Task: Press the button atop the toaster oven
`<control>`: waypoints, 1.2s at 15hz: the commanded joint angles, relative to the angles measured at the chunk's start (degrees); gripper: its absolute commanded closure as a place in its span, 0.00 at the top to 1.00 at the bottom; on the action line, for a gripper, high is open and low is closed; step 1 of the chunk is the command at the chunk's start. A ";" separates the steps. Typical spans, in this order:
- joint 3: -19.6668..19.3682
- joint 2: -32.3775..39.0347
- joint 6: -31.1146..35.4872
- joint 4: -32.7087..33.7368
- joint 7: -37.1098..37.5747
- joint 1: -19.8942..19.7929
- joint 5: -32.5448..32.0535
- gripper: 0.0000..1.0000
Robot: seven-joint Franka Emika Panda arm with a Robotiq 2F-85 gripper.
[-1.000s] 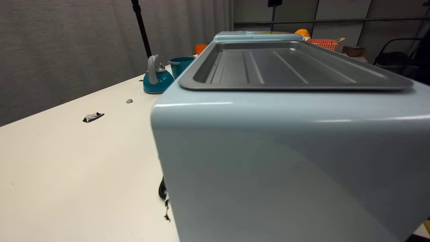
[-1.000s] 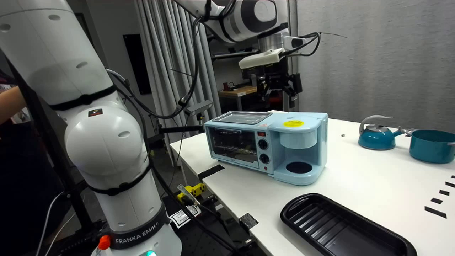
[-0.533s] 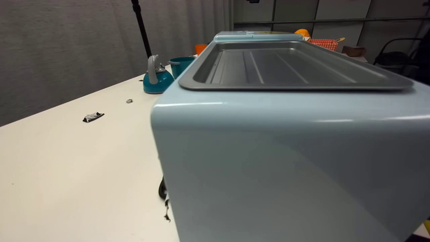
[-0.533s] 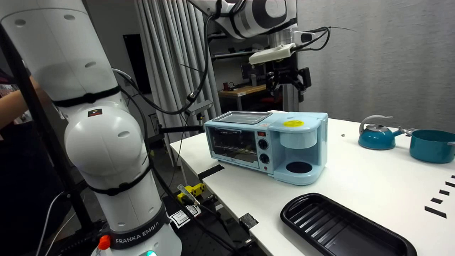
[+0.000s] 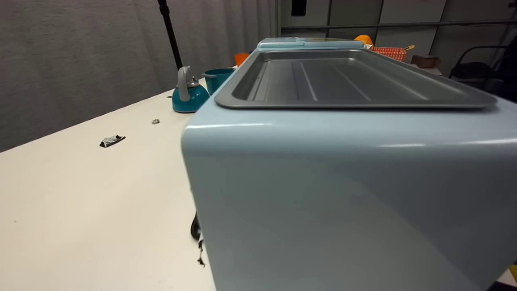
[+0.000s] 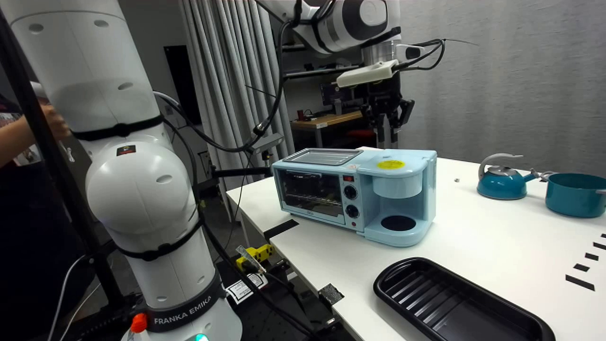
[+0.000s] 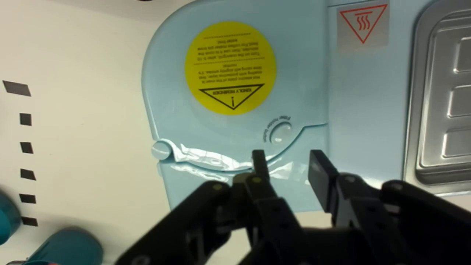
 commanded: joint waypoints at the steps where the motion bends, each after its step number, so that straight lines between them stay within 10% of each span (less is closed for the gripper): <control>1: 0.34 0.03 -3.23 1.67 -0.78 -0.57 0.79 0.05; 18: 0.87 1.19 0.13 -2.09 -0.33 -0.24 2.31 0.00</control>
